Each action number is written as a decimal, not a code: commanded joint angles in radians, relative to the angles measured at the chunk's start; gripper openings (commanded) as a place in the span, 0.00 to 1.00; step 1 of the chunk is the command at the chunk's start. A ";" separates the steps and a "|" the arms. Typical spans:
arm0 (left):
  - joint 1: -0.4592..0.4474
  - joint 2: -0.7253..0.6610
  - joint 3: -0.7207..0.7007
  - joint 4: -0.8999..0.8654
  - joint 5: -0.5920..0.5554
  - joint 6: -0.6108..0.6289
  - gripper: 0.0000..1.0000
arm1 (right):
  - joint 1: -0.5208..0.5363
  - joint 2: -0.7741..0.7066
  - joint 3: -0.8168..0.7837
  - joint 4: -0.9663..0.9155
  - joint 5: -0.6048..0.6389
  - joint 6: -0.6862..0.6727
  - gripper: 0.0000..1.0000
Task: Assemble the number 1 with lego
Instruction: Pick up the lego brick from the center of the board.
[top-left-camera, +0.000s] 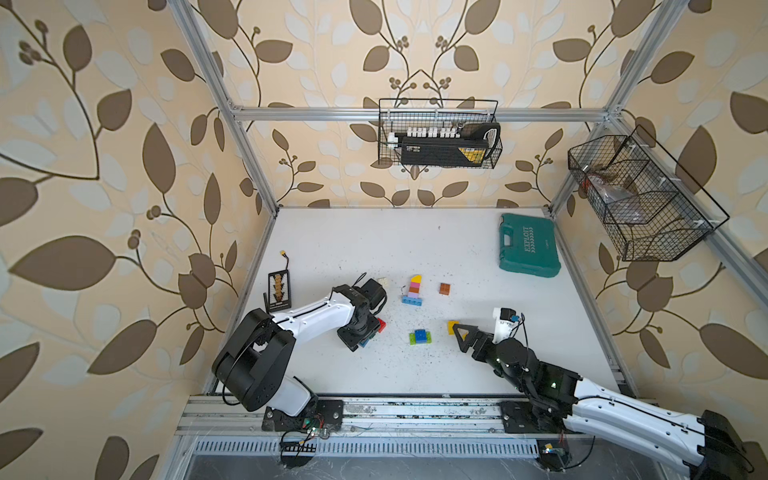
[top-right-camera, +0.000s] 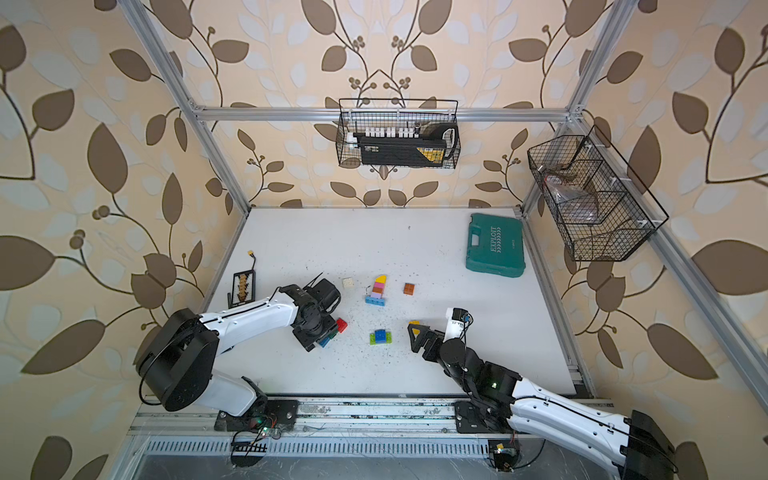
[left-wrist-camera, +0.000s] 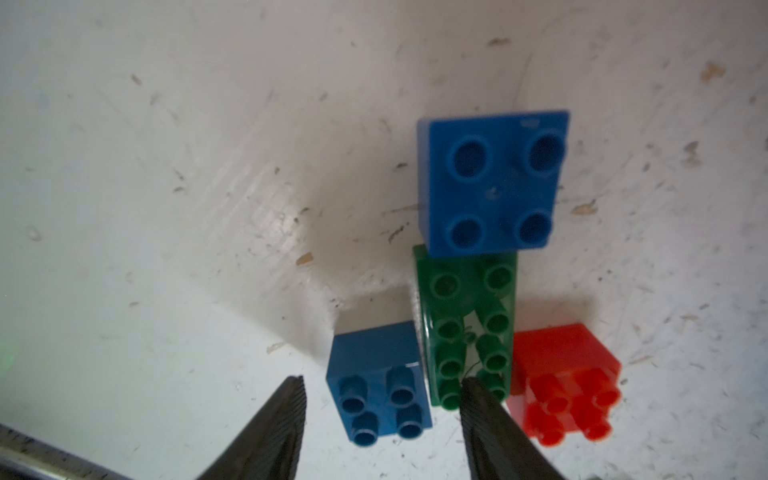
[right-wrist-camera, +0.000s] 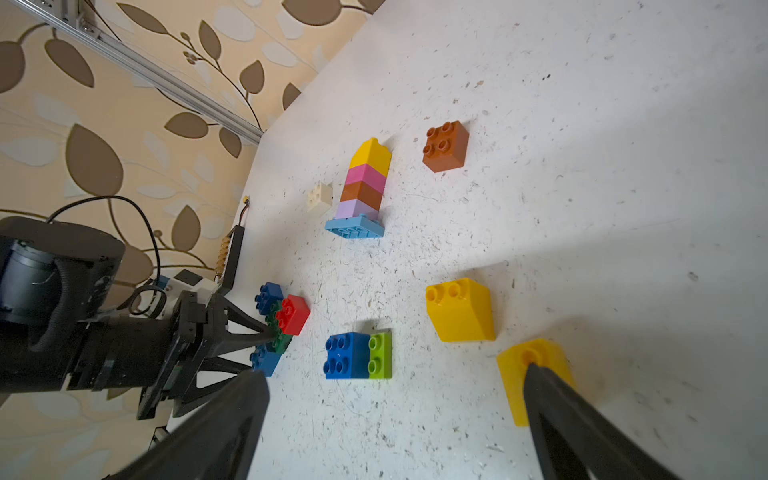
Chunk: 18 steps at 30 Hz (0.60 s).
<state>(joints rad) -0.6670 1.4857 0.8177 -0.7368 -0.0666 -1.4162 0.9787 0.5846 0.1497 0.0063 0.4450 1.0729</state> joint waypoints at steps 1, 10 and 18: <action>0.004 -0.022 -0.017 -0.017 0.013 -0.021 0.59 | -0.005 0.033 0.012 0.024 0.003 -0.007 0.99; 0.001 -0.036 -0.058 0.004 0.033 -0.030 0.41 | -0.004 0.098 0.043 0.018 -0.017 -0.011 0.99; -0.018 -0.075 -0.069 -0.002 0.039 -0.032 0.29 | -0.005 0.095 0.046 -0.008 0.001 0.013 0.99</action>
<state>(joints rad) -0.6701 1.4326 0.7528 -0.7094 -0.0330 -1.4445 0.9787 0.6819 0.1593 0.0185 0.4339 1.0733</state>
